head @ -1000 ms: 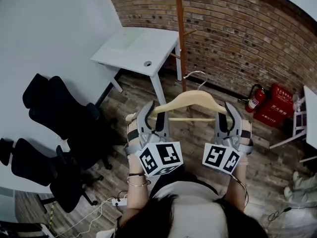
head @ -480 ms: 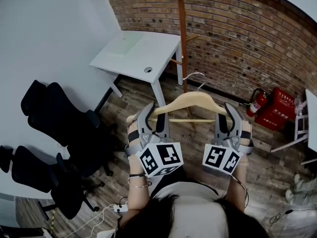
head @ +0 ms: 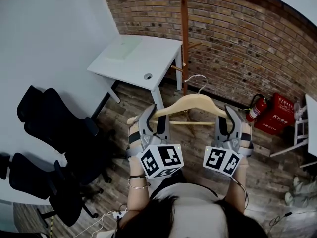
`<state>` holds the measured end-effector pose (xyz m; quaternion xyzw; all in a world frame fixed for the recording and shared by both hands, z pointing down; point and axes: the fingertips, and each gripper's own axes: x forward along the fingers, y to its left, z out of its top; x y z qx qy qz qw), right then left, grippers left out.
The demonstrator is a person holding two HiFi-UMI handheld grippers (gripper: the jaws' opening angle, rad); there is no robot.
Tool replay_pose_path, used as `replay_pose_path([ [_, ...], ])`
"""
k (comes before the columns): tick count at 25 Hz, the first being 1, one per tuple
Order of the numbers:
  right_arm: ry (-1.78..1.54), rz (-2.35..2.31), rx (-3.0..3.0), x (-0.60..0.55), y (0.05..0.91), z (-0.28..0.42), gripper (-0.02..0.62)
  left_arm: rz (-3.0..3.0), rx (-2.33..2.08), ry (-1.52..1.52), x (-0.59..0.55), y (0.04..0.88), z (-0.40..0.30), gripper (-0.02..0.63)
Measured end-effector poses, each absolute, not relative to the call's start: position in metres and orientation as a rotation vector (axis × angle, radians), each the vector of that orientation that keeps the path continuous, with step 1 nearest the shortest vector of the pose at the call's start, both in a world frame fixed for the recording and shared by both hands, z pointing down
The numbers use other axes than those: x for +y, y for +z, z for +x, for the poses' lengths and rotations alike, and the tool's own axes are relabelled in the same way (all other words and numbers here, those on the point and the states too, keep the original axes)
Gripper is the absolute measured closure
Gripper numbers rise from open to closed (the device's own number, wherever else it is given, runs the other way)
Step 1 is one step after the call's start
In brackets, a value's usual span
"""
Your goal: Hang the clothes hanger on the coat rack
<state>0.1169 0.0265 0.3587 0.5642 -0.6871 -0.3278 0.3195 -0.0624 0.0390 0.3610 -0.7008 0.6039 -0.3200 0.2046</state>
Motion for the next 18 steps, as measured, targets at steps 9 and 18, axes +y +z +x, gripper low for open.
replay_pose_path([
  [9,-0.867,1.499,-1.779,0.006,0.355,0.095,0.486,-1.971,1.662,-0.866,0.016,0.36,-0.085,0.465],
  [18,-0.855,1.515,-1.757,-0.004,0.359,0.084,0.486,-1.988,1.635,-0.858,0.001,0.364,-0.095,0.465],
])
